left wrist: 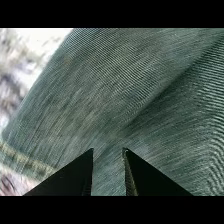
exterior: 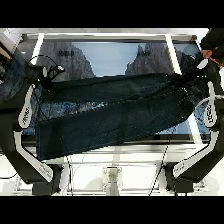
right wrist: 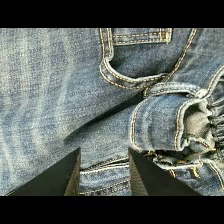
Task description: Fold the clothes and pants, and hang the long-sleeved shirts on hangers.
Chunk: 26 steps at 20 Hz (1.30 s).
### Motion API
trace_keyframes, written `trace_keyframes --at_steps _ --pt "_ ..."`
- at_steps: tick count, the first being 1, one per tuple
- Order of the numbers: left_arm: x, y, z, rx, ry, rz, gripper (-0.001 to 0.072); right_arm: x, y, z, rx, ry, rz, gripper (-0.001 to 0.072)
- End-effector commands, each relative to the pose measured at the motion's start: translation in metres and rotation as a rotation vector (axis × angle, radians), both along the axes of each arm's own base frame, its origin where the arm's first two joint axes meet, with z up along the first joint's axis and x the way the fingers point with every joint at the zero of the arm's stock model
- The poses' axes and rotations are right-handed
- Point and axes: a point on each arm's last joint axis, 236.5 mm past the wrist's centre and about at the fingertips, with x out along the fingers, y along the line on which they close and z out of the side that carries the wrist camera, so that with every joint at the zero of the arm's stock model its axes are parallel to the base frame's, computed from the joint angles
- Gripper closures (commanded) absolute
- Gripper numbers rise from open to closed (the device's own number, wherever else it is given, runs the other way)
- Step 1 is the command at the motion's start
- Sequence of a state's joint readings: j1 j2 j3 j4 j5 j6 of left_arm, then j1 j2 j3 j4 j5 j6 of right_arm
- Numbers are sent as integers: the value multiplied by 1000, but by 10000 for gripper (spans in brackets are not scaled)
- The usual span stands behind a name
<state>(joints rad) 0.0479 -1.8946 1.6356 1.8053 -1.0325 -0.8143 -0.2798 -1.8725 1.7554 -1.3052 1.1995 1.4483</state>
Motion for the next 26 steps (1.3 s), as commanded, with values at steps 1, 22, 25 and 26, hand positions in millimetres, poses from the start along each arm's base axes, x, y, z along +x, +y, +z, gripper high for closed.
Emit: trace_keyframes --at_steps 1,22,25,26 --pt "0 -17 -1 21 27 -111 473 0 0 0 0 0 1 372" --pt "31 -27 -1 29 -99 -118 486 2 0 1 -3 -10 -2 372" --pt "31 -27 3 29 -105 -118 486 3 -1 1 -4 -13 -3 372" --pt "31 -27 2 30 -105 -118 486 3 -1 1 -4 -13 -3 372"
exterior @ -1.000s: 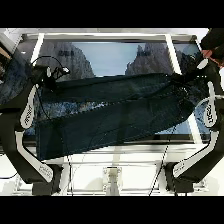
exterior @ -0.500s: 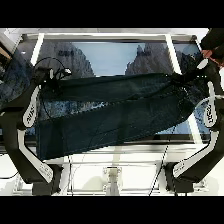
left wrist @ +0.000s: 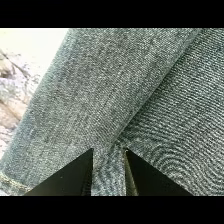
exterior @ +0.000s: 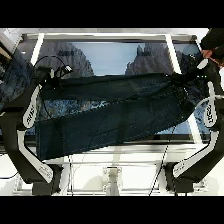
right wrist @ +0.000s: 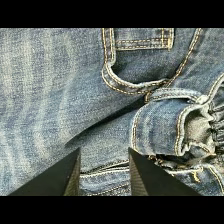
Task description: Fold the clothes and pants, and hang the long-sleeved shirts on hangers.
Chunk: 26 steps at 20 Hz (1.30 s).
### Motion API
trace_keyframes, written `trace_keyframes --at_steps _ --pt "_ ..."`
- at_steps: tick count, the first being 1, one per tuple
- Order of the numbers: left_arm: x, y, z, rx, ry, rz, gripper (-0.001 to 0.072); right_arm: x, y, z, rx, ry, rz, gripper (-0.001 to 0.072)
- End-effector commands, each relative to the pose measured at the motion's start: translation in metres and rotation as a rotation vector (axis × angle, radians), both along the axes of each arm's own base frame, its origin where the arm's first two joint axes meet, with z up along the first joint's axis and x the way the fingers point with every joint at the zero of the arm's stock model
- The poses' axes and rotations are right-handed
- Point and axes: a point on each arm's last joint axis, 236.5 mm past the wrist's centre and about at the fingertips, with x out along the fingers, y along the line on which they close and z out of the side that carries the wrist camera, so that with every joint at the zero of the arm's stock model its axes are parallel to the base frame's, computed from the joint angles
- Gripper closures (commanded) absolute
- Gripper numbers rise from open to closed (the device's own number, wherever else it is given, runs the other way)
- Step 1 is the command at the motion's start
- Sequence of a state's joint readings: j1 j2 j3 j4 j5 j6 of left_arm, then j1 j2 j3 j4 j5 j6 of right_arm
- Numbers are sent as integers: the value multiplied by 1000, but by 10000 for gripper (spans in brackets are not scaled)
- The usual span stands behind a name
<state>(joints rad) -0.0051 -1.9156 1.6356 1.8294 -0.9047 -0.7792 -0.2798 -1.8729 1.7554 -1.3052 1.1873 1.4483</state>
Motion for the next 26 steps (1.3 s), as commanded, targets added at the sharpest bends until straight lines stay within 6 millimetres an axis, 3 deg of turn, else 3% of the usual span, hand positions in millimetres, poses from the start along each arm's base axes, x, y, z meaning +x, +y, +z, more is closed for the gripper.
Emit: trace_keyframes --at_steps 1,11,13,19,21,24,26 --pt "1 1 1 3 -7 -1 486 1 0 0 0 -2 0 372" --pt "11 -2 -10 -1 -32 -18 496 2 0 1 -2 -10 -2 372" --pt "17 -3 -10 -4 -57 -24 650 2 0 1 -3 -10 -2 372" --pt "31 -6 -8 -31 -123 3 684 2 0 1 -2 -9 -2 372" --pt "54 -7 23 -70 -227 62 685 2 0 1 -2 -9 -2 372" --pt "102 -5 98 -176 -475 178 685 3 2 1 2 -10 1 372" --pt "122 2 120 -247 -567 262 685 4 9 1 9 -12 10 371"
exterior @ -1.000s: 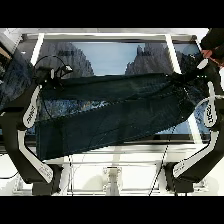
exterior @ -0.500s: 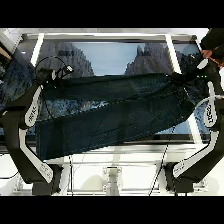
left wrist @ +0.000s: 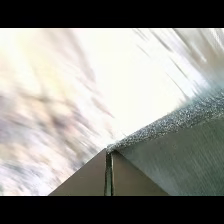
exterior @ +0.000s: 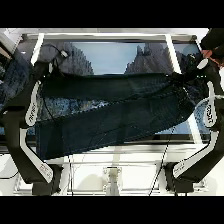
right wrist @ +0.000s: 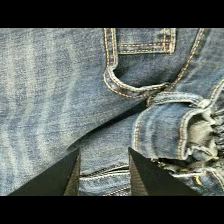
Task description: Fold the clothes and pants, and hang the long-sleeved shirts on hangers.
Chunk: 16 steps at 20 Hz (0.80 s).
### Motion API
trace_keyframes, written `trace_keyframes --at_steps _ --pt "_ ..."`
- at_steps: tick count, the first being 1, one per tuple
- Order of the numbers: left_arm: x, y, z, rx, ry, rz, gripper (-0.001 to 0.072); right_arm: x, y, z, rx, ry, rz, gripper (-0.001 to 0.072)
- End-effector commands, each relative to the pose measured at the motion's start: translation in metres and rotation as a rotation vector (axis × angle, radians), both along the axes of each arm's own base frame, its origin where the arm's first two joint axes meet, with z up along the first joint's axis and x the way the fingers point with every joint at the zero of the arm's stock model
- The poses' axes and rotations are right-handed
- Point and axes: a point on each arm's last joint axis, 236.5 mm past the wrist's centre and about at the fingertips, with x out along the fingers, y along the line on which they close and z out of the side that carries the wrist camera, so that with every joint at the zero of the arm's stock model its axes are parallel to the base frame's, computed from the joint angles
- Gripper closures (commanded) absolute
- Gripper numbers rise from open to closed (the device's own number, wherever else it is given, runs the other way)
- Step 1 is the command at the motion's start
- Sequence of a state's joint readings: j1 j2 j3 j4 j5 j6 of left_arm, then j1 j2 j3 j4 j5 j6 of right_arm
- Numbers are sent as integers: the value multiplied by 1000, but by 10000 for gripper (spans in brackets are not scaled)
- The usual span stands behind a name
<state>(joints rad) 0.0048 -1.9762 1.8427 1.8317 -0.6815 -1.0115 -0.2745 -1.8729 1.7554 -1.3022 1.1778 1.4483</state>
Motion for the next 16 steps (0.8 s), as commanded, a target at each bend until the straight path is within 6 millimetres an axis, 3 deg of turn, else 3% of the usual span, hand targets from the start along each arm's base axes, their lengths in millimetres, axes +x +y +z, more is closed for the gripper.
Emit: trace_keyframes --at_steps 1,4,7,8,9,12,14,15,16 --pt "38 10 41 -155 -184 143 685 2 10 1 10 -3 14 372" --pt "55 31 2 -277 -195 287 685 3 26 0 12 0 45 372" --pt "46 57 -48 -334 -135 406 658 5 40 1 11 -3 70 371" --pt "44 65 -55 -333 -125 420 523 6 43 1 10 -4 77 370" --pt "43 71 -55 -334 -129 428 406 7 45 1 9 -8 80 370" --pt "43 89 -44 -335 -158 448 405 11 48 2 7 -22 81 274" --pt "35 100 -32 -329 -147 474 401 11 48 2 6 -23 81 273" --pt "28 106 -20 -323 -138 492 332 11 47 3 5 -26 80 273" --pt "19 113 -8 -319 -121 518 325 10 45 6 -3 -24 85 273"
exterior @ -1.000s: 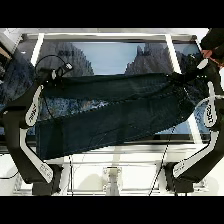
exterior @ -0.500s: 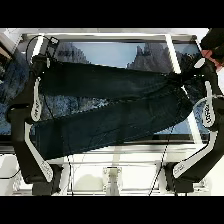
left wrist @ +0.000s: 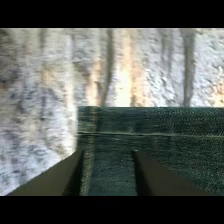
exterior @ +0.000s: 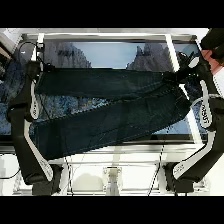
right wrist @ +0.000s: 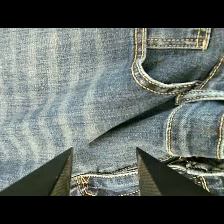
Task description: Fold the clothes and pants, and hang the long-sleeved shirts on hangers.
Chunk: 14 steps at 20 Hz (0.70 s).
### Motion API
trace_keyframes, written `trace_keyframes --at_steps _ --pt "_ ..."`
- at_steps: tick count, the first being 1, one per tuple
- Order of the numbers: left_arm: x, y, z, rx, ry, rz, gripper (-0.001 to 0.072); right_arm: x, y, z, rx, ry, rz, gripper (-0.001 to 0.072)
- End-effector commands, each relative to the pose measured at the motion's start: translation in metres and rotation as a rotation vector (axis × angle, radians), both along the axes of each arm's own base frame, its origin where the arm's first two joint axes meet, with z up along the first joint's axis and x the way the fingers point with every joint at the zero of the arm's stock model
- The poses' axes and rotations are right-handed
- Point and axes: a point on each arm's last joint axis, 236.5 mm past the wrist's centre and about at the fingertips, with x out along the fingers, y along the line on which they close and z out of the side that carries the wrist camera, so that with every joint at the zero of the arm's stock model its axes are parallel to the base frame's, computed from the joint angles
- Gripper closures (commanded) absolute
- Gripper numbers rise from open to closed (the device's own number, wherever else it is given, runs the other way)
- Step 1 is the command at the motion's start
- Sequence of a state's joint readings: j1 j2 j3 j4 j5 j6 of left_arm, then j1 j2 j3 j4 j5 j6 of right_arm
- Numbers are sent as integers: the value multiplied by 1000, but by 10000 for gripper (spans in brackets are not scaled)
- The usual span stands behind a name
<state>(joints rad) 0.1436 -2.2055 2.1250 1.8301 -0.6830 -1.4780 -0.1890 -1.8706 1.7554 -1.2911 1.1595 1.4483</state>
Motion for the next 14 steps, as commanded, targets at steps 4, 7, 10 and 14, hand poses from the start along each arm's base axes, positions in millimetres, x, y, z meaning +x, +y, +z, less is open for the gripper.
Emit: trace_keyframes --at_steps 4,7,10,14 --pt "-99 45 54 -34 257 99 270 -32 -21 22 -126 68 83 274" --pt "-171 45 61 -171 343 142 270 -63 -29 49 -126 97 89 275" --pt "-251 34 43 -273 439 179 271 -105 -35 65 -122 107 58 276" --pt "-345 8 -6 -319 629 187 271 -162 -26 55 -100 173 45 276"
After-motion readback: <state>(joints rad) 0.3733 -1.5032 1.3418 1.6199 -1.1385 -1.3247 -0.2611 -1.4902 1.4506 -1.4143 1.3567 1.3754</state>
